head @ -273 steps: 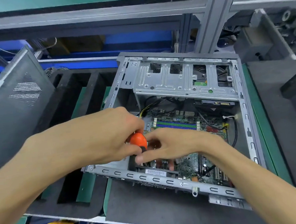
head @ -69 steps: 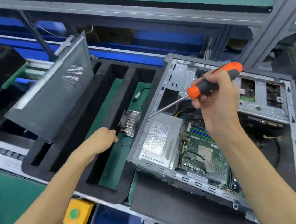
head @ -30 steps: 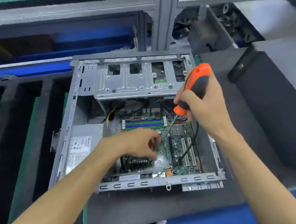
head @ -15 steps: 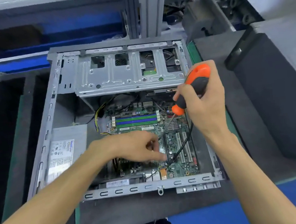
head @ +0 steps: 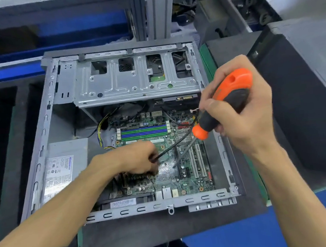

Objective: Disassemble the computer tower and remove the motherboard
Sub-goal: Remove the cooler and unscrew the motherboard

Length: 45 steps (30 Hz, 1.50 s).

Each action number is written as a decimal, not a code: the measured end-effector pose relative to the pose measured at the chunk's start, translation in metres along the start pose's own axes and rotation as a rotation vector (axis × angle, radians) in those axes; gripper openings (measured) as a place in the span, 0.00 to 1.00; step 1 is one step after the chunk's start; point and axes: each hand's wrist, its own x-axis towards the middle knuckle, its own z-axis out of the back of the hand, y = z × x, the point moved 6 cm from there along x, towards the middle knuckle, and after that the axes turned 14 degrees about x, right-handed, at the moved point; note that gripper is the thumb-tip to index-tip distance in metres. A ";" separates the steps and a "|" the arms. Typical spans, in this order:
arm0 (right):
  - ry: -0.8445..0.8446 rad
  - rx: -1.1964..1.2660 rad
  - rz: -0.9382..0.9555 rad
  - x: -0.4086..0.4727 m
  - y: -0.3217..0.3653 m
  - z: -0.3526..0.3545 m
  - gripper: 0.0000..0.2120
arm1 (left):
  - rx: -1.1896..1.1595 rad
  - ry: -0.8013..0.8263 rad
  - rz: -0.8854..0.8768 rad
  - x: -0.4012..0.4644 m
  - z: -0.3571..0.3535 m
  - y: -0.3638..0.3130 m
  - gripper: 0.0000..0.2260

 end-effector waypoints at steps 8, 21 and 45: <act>0.596 -0.473 -0.458 -0.039 -0.018 -0.021 0.14 | -0.048 0.007 -0.026 0.003 -0.004 -0.005 0.05; 0.615 -0.542 -0.439 -0.055 -0.031 -0.022 0.14 | -0.047 0.042 -0.011 0.000 -0.007 -0.007 0.07; 0.625 -0.560 -0.405 -0.061 -0.024 -0.022 0.13 | -0.029 0.029 -0.011 0.002 -0.008 -0.004 0.05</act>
